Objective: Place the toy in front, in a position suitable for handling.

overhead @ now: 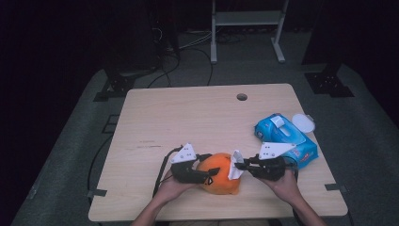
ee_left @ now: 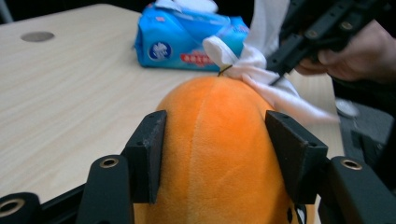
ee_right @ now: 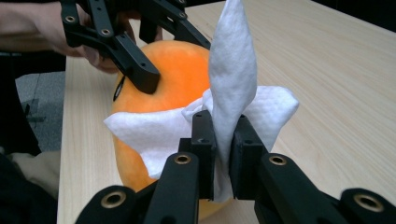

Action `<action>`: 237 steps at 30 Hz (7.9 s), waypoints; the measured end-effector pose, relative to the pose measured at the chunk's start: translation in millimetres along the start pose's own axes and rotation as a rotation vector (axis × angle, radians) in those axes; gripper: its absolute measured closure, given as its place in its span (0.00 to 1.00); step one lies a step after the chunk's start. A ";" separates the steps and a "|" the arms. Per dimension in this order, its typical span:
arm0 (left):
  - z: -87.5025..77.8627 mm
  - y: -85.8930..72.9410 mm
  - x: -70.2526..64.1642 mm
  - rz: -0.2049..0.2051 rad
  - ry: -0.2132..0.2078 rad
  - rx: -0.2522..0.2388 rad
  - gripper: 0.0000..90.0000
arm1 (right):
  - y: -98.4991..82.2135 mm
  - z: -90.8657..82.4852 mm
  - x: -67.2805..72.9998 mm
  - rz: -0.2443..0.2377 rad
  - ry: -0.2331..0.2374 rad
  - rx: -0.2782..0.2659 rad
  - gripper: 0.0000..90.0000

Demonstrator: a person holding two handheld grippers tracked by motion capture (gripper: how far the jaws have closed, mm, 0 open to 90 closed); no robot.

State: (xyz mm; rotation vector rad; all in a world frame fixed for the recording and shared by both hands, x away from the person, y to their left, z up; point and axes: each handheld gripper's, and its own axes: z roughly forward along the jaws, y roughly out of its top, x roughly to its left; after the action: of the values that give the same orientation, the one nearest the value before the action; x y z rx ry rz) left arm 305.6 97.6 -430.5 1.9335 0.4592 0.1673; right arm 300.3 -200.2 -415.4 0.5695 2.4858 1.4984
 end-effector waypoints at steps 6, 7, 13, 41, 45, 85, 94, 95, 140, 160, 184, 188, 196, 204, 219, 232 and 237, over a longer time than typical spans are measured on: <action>-8.9 -6.2 3.4 -0.003 -0.013 0.026 0.45 | -4.8 -4.3 -3.0 0.027 -0.021 0.008 0.90; -9.1 -6.4 3.4 -0.003 -0.012 0.028 0.45 | -4.5 -3.6 -3.9 0.037 -0.014 0.004 0.90; -12.4 -1.1 7.8 -0.034 -0.016 0.060 0.20 | -3.7 6.1 8.0 -0.003 0.041 0.020 0.90; 1.0 3.2 -4.8 0.004 0.006 0.036 0.30 | 3.8 -0.3 -0.5 0.043 -0.032 0.002 0.90; -9.9 6.6 -3.6 0.013 0.001 0.109 0.20 | 4.6 4.2 9.5 0.010 -0.001 0.012 0.90; 20.1 2.1 -14.6 0.169 0.012 0.071 0.40 | 9.4 -10.8 9.2 0.027 -0.046 -0.049 0.91; 17.3 -0.6 -14.8 0.191 0.005 0.070 0.39 | 12.2 -7.0 12.4 -0.013 -0.037 -0.037 0.91; 17.3 -0.9 -14.6 0.189 0.003 0.068 0.39 | 6.9 -11.1 8.4 0.008 -0.043 -0.028 0.91; 20.0 4.6 -22.9 0.192 0.004 0.064 0.29 | 23.2 -7.5 25.3 -0.050 0.012 -0.022 0.91; 17.3 12.8 -32.7 0.183 0.023 0.025 0.40 | 30.0 -15.9 26.7 -0.091 -0.025 -0.001 0.91; 20.8 9.9 -38.5 0.250 -0.005 0.027 0.45 | 38.6 -9.2 38.5 -0.135 -0.024 0.034 0.91; 19.3 5.3 -34.0 0.229 -0.014 0.027 0.44 | 31.4 -23.0 24.3 -0.089 -0.073 0.034 0.91; 25.3 6.0 -28.2 0.119 -0.033 0.037 0.31 | 25.3 -28.0 25.0 -0.074 -0.062 0.046 0.91; 23.9 9.0 -50.5 0.329 -0.001 0.049 0.38 | 43.4 -2.3 44.3 -0.124 -0.016 0.054 0.91; 18.7 -2.8 -25.2 0.176 -0.035 0.086 0.33 | 10.2 -33.7 10.1 0.011 -0.067 0.042 0.91; 15.9 2.1 -24.6 0.111 -0.072 0.065 0.29 | 23.7 -3.0 28.2 -0.074 -0.007 0.052 0.90; 12.5 -2.2 -15.9 0.050 -0.075 0.081 0.29 | 13.4 -13.0 19.8 -0.045 -0.021 0.050 0.90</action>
State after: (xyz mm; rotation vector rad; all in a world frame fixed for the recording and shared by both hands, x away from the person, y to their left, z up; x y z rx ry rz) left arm 294.6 81.5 -436.1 2.0241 0.3734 0.1096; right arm 280.8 -197.0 -396.6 0.5313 2.5096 1.4110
